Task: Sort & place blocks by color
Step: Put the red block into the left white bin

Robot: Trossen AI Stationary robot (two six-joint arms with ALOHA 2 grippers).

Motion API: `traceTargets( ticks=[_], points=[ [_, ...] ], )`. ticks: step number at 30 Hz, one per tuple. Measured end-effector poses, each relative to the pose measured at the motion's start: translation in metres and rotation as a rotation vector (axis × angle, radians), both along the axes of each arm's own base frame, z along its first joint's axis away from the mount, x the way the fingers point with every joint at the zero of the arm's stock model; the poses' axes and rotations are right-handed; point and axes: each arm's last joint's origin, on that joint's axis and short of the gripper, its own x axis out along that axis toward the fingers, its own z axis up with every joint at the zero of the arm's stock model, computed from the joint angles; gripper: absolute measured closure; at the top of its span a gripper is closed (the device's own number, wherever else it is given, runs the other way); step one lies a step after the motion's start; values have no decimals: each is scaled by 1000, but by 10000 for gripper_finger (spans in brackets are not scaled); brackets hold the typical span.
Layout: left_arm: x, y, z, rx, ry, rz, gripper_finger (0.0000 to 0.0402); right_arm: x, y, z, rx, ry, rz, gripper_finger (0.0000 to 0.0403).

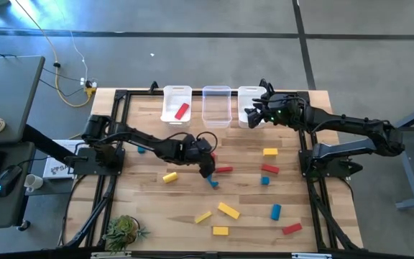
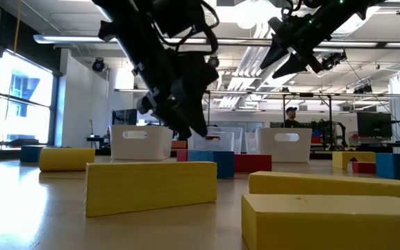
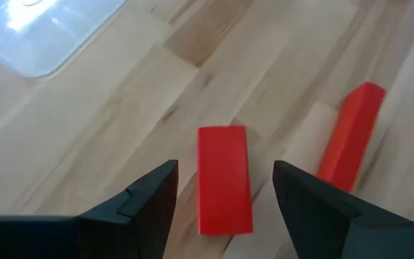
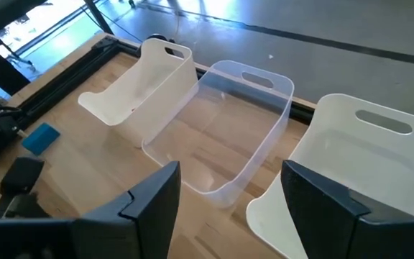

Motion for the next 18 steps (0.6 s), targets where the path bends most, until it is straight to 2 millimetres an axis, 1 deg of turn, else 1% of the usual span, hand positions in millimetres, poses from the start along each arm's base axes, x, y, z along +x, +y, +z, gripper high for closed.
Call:
traceTargets(
  ticks=[7,13,18],
  points=[
    [2,5,-12,-6,23,34,186,0,0,-1,0,8,-4,174],
    [1,9,-12,-12,23,43,186,0,0,-1,-1,9,-5,174],
    [1,9,-12,-27,22,32,186,-1,0,-1,0,10,-5,174]
  ],
)
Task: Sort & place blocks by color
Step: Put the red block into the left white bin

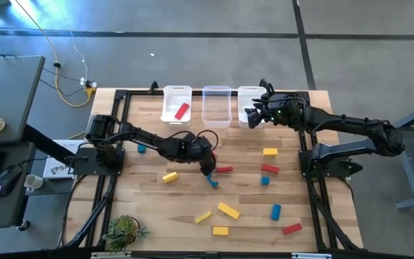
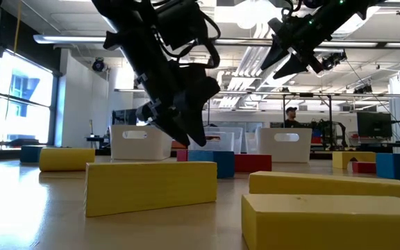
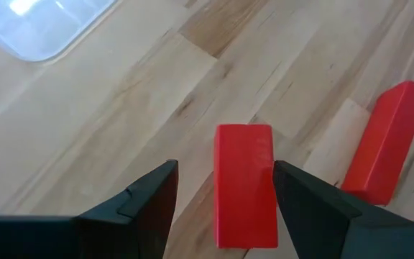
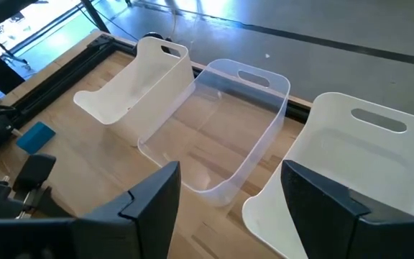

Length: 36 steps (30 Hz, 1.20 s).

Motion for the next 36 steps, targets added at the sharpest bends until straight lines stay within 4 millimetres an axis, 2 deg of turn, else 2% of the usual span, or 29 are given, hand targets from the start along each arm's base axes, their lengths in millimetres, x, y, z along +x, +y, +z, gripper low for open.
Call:
traceTargets(
  ticks=[6,11,15,19,25,28,34,36],
  points=[
    [0,2,-1,-4,2,3,186,0,0,0,0,0,0,174],
    [6,5,-12,-28,-10,-2,186,0,0,0,1,2,0,174],
    [6,6,-29,-41,37,-4,186,0,0,-1,3,9,0,174],
    [9,7,-35,-38,39,-1,186,-1,0,-1,4,12,0,174],
    [9,8,-35,-20,38,6,191,-1,0,-1,1,14,-5,174],
    [8,9,-33,-10,46,-26,209,-1,0,-1,-1,15,-10,174],
    [8,12,-30,-8,68,-105,286,-1,0,-2,1,22,-10,174],
    [7,16,-28,-19,70,-124,299,-1,0,-2,2,24,-10,174]
  ],
)
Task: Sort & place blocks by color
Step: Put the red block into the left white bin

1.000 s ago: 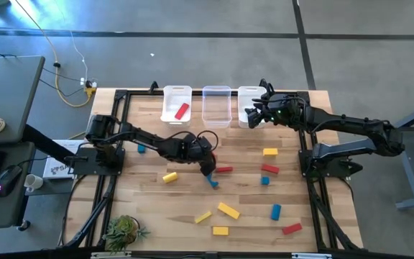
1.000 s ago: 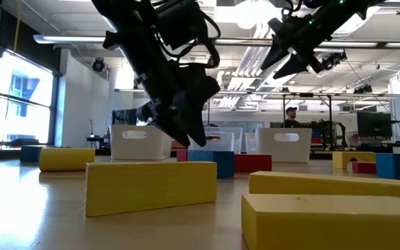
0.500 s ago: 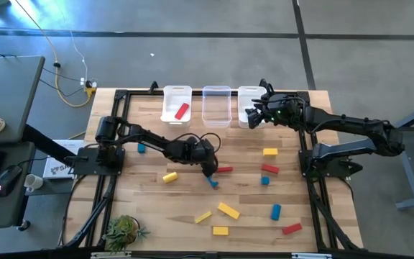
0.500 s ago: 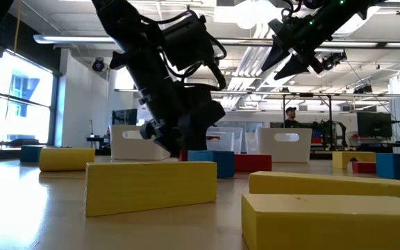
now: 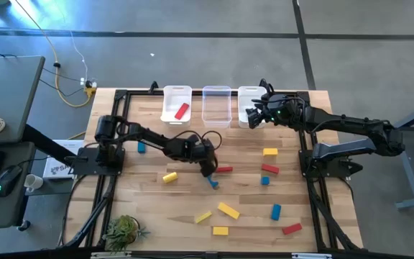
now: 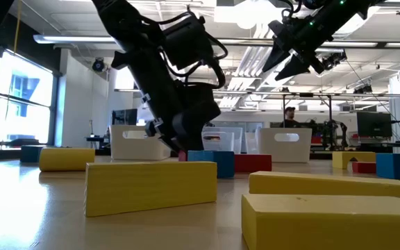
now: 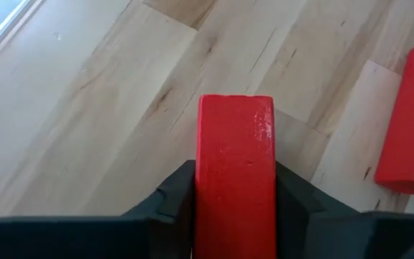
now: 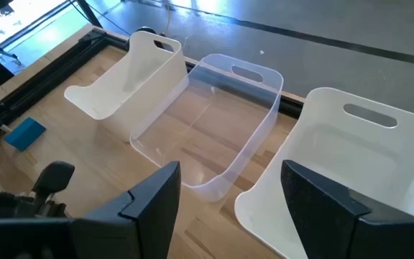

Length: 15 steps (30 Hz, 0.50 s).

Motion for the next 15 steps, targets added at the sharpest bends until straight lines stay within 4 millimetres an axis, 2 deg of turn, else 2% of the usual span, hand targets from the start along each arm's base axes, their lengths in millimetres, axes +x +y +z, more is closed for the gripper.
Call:
traceTargets(
  ticks=[6,15],
  points=[
    [-7,13,13,1,11,-8,299,0,1,-1,18,-2,27,174],
    [-35,40,71,60,-7,25,298,4,9,-1,79,-27,106,174]
  ],
)
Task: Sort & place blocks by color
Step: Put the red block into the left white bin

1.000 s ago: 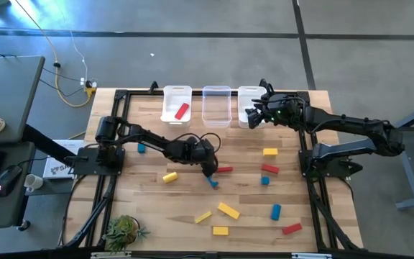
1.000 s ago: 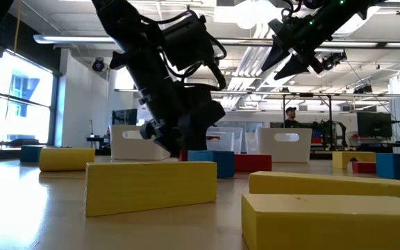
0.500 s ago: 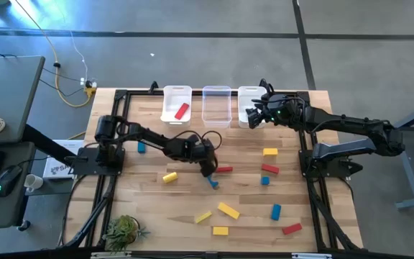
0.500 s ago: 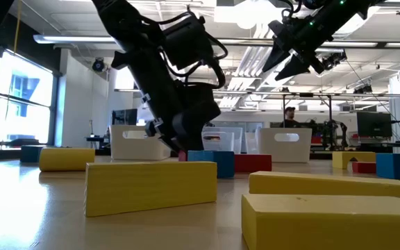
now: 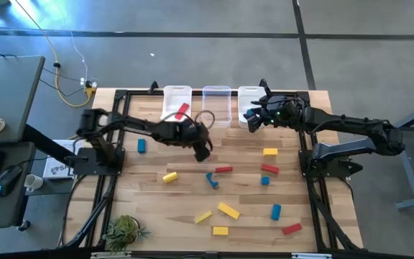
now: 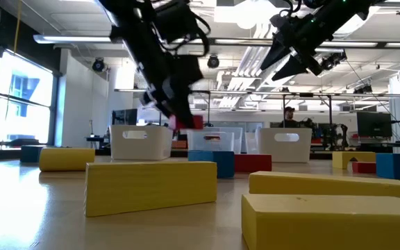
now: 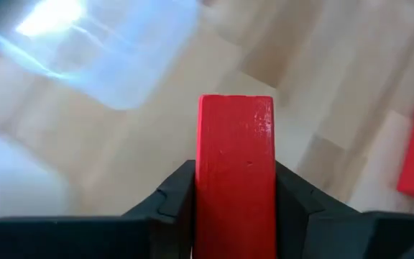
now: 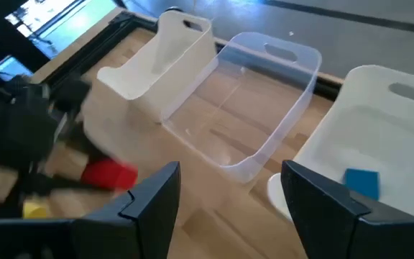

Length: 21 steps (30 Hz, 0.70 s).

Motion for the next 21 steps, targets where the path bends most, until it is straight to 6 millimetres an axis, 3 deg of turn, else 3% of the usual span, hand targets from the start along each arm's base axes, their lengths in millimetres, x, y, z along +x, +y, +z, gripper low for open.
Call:
traceTargets(
  ticks=[6,11,16,21],
  points=[
    [-28,18,41,91,-35,99,294,6,17,-1,15,-5,76,174],
    [-52,34,64,163,-22,182,294,10,34,-1,30,-9,171,174],
    [-71,52,67,149,24,260,293,16,56,-4,102,-11,341,174],
    [-87,74,57,97,118,335,293,24,79,-11,156,7,412,174]
  ],
)
